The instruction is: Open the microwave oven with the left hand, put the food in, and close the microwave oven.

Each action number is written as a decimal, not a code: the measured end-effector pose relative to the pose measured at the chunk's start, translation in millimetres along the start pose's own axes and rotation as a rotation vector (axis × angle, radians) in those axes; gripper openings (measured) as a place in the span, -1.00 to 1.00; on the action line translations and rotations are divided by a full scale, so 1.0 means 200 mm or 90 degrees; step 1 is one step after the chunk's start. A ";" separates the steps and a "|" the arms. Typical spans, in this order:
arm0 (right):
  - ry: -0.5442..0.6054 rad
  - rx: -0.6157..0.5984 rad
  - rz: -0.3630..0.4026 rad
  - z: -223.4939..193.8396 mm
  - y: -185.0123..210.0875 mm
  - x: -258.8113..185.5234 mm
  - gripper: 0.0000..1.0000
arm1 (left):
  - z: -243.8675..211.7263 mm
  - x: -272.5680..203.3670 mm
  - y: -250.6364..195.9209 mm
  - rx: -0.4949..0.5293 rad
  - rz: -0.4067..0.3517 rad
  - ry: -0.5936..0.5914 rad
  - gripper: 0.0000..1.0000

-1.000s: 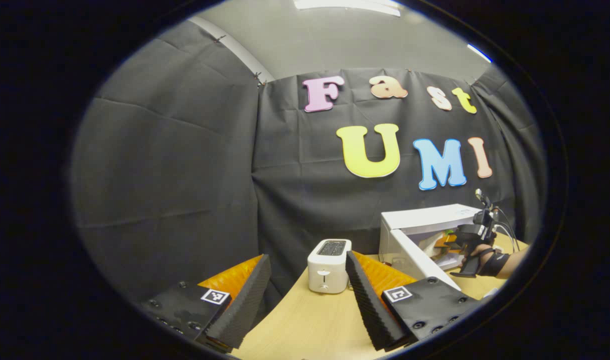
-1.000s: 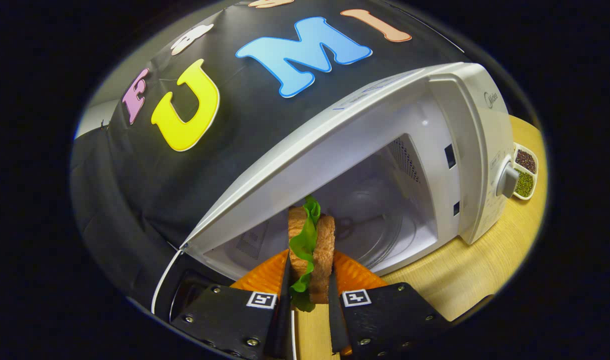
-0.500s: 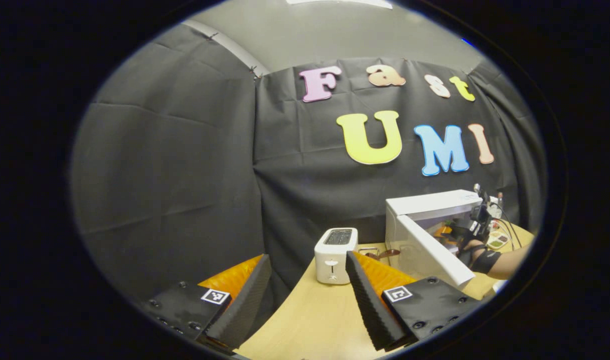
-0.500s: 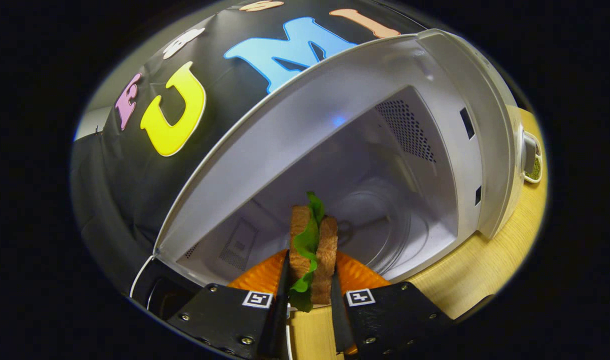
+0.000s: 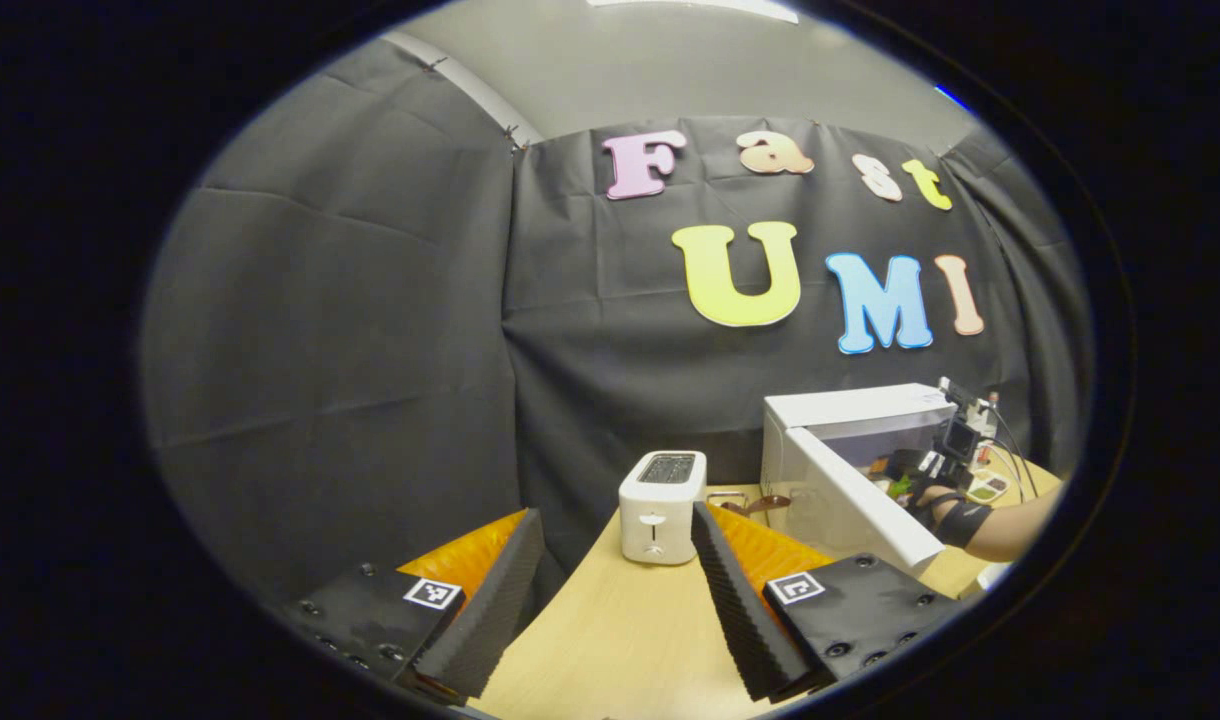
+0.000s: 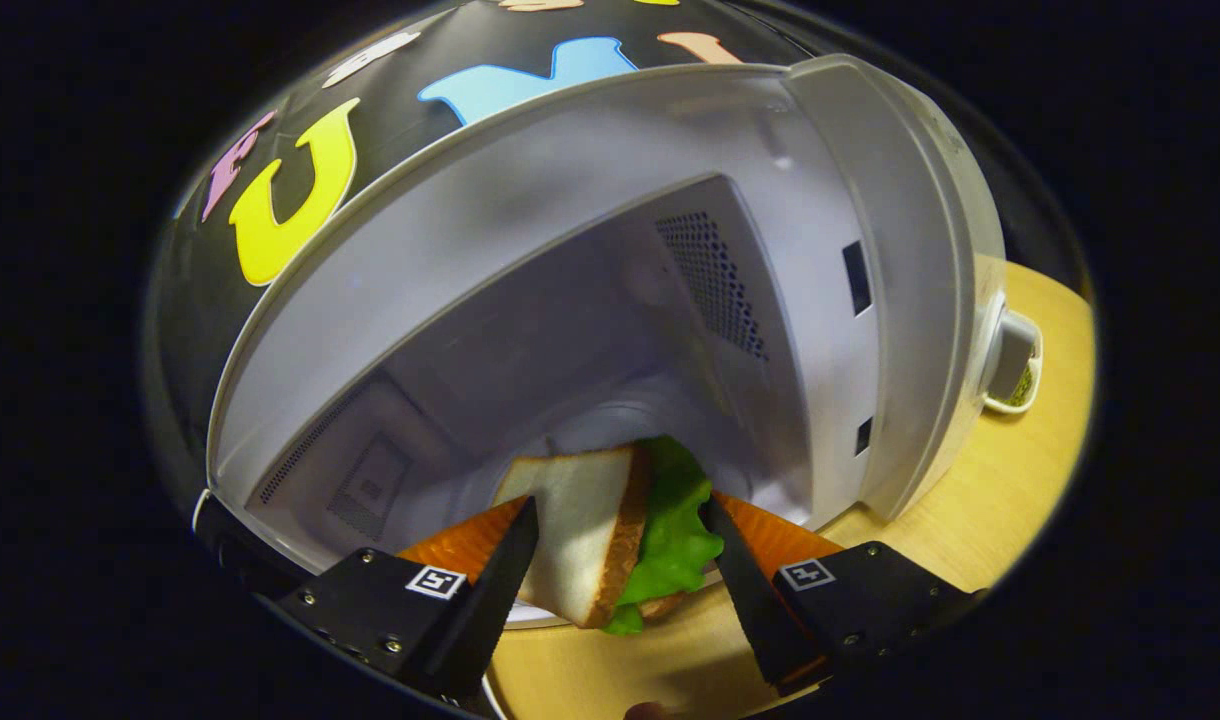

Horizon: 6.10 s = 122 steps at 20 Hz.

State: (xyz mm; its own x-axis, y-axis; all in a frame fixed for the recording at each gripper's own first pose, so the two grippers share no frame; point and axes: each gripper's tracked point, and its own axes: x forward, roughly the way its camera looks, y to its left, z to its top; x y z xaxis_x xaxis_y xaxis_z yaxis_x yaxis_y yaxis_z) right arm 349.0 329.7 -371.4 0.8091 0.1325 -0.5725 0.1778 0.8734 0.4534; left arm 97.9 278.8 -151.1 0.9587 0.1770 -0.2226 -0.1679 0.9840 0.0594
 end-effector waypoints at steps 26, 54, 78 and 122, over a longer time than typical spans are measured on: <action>-0.252 -0.269 0.127 0.78 -0.22 -1.52 0.95 | -0.35 0.09 -0.34 -0.017 -0.034 0.046 0.97; -0.268 -0.266 0.036 0.96 -0.85 -1.99 0.95 | -0.28 -0.02 -1.42 0.004 -0.302 0.082 -0.85; -0.295 -0.216 -0.178 1.05 -1.38 -2.23 0.95 | -0.11 0.42 -2.25 0.008 -0.492 0.052 -0.85; -0.272 -0.266 -0.064 0.94 -1.20 -2.23 0.95 | 0.26 0.40 -2.37 -0.013 -0.392 -0.041 -0.87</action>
State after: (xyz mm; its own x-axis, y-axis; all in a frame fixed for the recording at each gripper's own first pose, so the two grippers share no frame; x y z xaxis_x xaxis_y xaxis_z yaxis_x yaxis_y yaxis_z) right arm 50.9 -27.6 -95.8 0.9683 -0.0843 -0.2351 0.1000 0.9934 0.0555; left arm 265.3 -173.8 -145.7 0.8925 -0.4249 -0.1517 0.4173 0.9052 -0.0801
